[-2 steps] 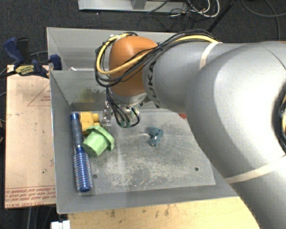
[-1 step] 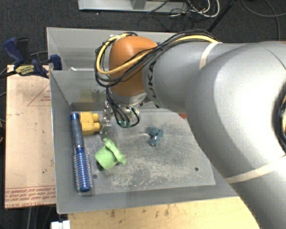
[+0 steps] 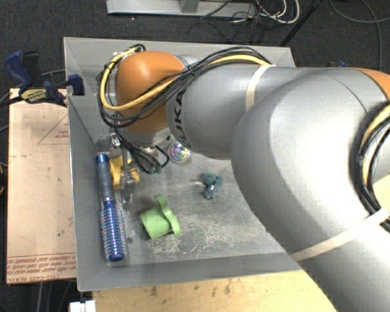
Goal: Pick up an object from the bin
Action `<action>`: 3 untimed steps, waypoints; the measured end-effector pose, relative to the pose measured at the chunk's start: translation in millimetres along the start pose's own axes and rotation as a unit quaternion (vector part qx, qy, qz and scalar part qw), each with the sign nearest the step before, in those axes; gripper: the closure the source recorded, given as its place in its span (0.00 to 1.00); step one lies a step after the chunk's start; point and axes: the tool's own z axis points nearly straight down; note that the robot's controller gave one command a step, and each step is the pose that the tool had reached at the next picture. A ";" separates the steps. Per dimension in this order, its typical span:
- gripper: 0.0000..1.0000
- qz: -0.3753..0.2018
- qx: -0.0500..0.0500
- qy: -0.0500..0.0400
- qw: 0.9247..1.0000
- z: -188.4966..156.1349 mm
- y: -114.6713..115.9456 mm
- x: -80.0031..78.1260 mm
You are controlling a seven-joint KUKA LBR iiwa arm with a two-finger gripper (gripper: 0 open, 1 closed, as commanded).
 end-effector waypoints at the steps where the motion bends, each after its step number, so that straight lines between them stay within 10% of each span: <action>1: 0.00 -0.008 -0.002 -0.001 1.000 3.6 -4.8 0.5; 2: 1.00 -0.008 -0.003 -0.003 1.000 2.1 -4.2 -0.6; 3: 1.00 0.010 -0.003 -0.002 1.000 0.3 -8.9 -14.1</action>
Offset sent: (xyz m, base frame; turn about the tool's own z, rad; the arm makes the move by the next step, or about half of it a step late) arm -0.0009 -0.0052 -0.0057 -0.0184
